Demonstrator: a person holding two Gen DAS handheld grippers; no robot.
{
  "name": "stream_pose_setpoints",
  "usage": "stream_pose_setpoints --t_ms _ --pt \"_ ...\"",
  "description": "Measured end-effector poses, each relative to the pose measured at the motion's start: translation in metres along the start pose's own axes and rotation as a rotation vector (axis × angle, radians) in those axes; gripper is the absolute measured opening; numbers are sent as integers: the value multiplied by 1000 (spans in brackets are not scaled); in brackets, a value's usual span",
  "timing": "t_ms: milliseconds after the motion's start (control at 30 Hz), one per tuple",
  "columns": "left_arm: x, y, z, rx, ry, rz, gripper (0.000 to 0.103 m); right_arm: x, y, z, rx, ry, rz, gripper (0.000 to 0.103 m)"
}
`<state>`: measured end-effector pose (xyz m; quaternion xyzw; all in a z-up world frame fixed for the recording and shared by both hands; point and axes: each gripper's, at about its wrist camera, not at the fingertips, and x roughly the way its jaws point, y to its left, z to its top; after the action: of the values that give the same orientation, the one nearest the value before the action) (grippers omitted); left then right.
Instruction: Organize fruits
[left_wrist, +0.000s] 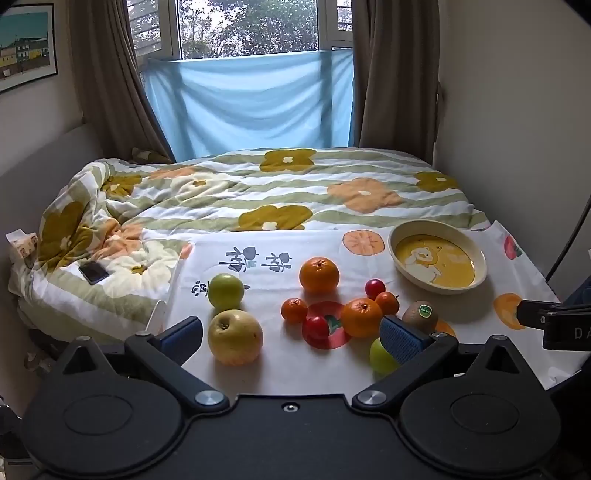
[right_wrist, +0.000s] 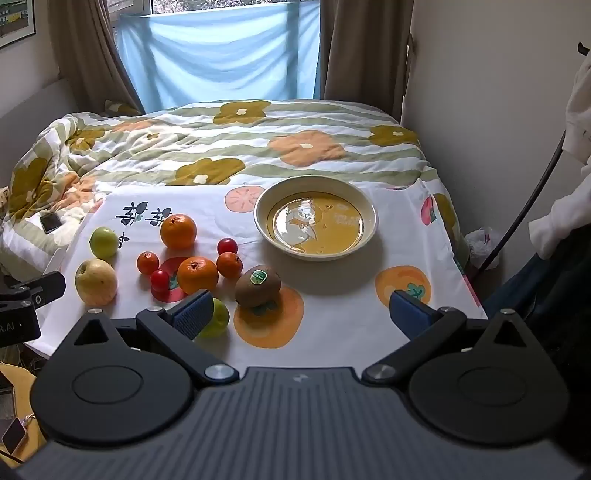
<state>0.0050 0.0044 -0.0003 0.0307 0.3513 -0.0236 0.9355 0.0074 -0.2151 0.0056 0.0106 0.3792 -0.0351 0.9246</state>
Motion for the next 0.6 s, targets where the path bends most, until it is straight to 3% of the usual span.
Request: stream_pose_setpoints --t_ms 133,600 --pt "-2 -1 -2 6 -30 1 103 0 0 1 -4 -5 4 103" --pt "3 -4 0 13 -26 9 103 3 2 1 0 3 4 103"
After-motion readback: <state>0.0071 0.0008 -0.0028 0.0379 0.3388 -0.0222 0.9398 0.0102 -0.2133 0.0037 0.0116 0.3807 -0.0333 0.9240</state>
